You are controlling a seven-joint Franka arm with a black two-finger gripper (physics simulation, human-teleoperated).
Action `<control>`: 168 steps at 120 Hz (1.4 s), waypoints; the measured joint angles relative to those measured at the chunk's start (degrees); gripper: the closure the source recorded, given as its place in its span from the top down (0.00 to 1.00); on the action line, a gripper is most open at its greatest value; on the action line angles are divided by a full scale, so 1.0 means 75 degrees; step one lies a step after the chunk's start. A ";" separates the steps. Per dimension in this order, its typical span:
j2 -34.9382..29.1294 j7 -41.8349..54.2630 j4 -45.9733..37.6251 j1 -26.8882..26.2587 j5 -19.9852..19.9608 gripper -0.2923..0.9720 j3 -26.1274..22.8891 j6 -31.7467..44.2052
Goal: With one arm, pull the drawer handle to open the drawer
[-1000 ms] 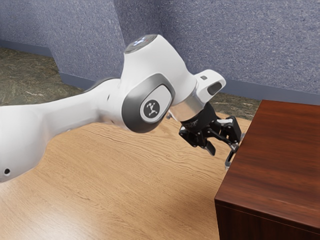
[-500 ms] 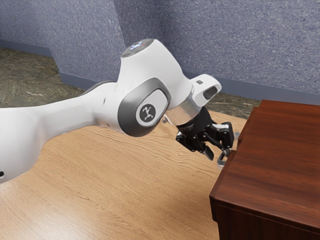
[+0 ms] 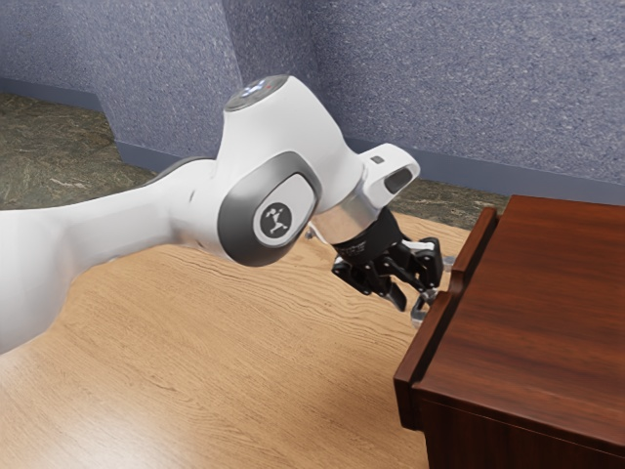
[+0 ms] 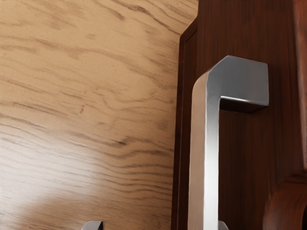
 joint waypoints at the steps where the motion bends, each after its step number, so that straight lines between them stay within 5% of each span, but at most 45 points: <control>1: -0.0005 0.0000 -0.0005 0.0004 0.0001 0.40 0.0001 0.0000; 168: -0.0736 -0.0021 -0.0822 0.0346 0.0380 0.41 0.0077 -0.0011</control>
